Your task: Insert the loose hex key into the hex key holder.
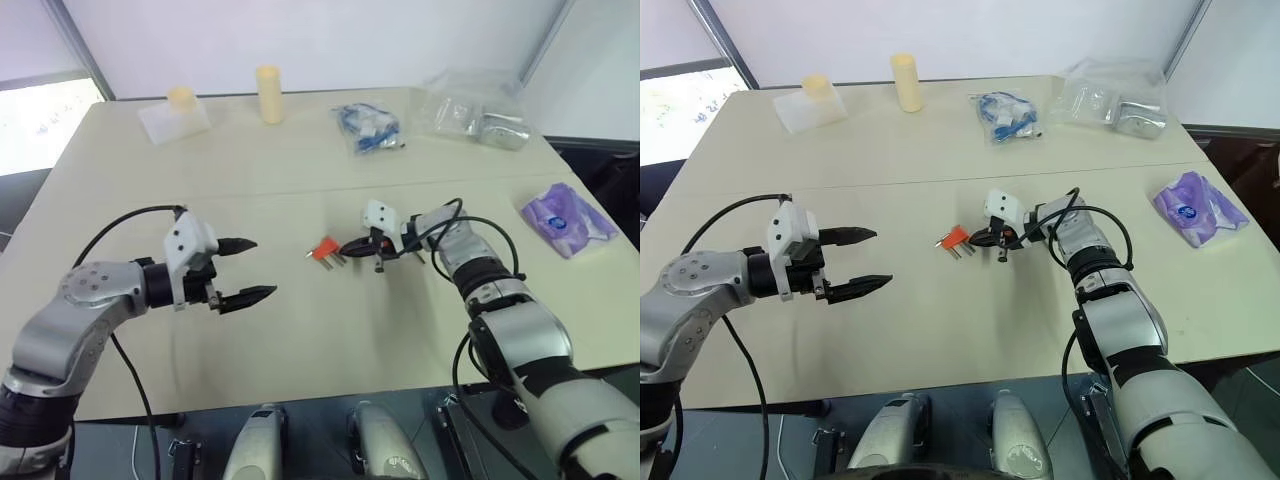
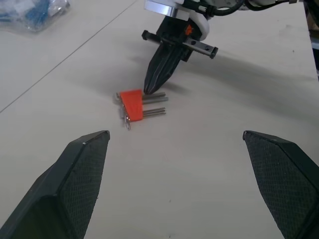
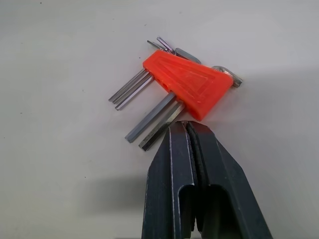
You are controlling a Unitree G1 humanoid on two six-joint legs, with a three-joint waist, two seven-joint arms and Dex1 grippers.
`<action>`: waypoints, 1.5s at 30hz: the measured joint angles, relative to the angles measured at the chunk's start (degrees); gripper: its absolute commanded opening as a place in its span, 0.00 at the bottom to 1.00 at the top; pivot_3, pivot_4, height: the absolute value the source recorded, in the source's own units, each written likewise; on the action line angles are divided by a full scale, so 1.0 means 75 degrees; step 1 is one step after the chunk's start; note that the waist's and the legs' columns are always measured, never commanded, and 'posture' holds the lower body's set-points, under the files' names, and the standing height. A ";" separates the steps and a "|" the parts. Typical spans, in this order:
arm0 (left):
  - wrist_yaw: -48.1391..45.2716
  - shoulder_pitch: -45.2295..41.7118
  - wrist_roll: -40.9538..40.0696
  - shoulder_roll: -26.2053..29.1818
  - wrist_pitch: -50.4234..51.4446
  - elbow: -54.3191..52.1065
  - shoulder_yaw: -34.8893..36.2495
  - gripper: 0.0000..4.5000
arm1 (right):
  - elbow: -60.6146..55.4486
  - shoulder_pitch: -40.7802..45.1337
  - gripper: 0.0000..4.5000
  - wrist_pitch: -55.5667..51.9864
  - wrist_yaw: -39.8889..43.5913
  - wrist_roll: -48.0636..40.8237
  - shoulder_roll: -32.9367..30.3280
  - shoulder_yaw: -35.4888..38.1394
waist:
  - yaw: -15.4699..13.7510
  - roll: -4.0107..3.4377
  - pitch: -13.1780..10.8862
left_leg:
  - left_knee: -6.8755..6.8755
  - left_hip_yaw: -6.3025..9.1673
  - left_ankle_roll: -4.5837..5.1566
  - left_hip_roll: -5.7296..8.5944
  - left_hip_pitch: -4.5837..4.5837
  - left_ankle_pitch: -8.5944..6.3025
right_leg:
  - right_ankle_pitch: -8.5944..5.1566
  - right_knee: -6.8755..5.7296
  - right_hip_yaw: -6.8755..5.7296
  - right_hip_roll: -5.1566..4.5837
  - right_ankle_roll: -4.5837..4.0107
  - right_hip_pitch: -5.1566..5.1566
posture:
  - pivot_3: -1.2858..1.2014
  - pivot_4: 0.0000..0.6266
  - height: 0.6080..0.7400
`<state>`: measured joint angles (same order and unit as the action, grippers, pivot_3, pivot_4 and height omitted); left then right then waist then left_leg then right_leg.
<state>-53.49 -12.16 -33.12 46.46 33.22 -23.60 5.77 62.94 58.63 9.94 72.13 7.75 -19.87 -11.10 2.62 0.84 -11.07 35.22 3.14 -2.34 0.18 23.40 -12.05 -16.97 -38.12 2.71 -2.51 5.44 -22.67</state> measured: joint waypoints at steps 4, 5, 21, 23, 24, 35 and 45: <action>0.0001 -0.0090 0.0000 -0.0002 -0.0004 0.0002 -0.0023 1.00 | -0.0734 -0.0277 0.01 -0.0554 0.0616 -0.0166 0.0043 -0.0071 | -0.0002 0.0000 0.0000 | -0.0001 0.0000 0.0000 0.0000 0.0000 0.0000 | 0.0000 0.0000 0.0000 0.0000 0.0000 0.0000 | 0.52 0.24 1.00; 0.0002 -0.0119 0.0001 -0.0002 -0.0004 0.0002 -0.0035 1.00 | -0.0927 -0.0361 0.01 -0.0697 0.0751 -0.0218 0.0065 -0.0099 | -0.0001 0.0000 0.0000 | -0.0001 0.0001 0.0000 0.0000 0.0000 0.0000 | 0.0000 0.0000 0.0000 0.0000 0.0000 0.0000 | 0.52 0.24 1.00; 0.0064 -0.0150 0.0021 -0.0061 -0.0008 0.0005 -0.0073 1.00 | -0.2863 -0.1246 0.01 -0.1827 0.0150 -0.0541 0.0762 -0.0424 | -0.0041 0.0000 0.0000 | 0.0003 0.0003 0.0000 0.0004 0.0004 0.0000 | 0.0000 0.0000 -0.0001 -0.0005 0.0001 -0.0001 | 0.52 0.24 1.00; 0.0081 -0.0151 0.0024 -0.0066 -0.0011 0.0005 -0.0077 1.00 | -0.3276 -0.1423 0.01 -0.2014 0.0344 -0.0621 0.0435 -0.0440 | -0.0068 0.0000 0.0000 | 0.0004 0.0003 0.0000 0.0007 0.0005 0.0000 | 0.0000 0.0001 -0.0002 -0.0009 0.0001 0.0001 | 0.52 0.24 1.00; 0.0086 -0.0149 0.0028 -0.0068 -0.0014 0.0006 -0.0077 1.00 | -0.3434 -0.1494 0.01 -0.2093 0.0401 -0.0628 0.0245 -0.0439 | -0.0073 0.0000 0.0000 | 0.0004 0.0002 0.0000 0.0007 0.0006 0.0000 | 0.0000 0.0002 -0.0002 -0.0010 0.0001 0.0000 | 0.52 0.24 1.00; 0.0060 -0.0217 0.0161 -0.0186 -0.0152 0.0114 -0.0159 1.00 | -0.5703 -0.2614 0.20 -0.3550 -0.0382 -0.0914 -0.0432 -0.0343 | -0.0024 0.0000 0.0000 | 0.0001 0.0003 0.0000 -0.0001 0.0005 0.0000 | 0.0000 -0.0001 -0.0001 -0.0002 0.0000 -0.0005 | 0.52 0.24 1.00; -0.0081 -0.0253 0.0224 -0.0126 -0.0197 0.0419 -0.0188 1.00 | -0.7929 -0.3441 0.90 -0.6653 -0.2558 -0.1211 0.0068 -0.0011 | -0.0038 0.0001 0.0001 | 0.0001 0.0005 0.0001 0.0000 0.0007 0.0000 | 0.0000 0.0001 -0.0001 -0.0004 0.0000 -0.0005 | 0.52 0.24 1.00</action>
<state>-54.10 -14.05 -31.43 45.51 31.74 -20.46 4.36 3.47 32.82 -39.95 52.94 -1.33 -19.35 -11.19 2.34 0.85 -11.07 35.23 3.18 -2.34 0.19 23.45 -12.05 -16.97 -38.12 2.70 -2.53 5.44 -22.70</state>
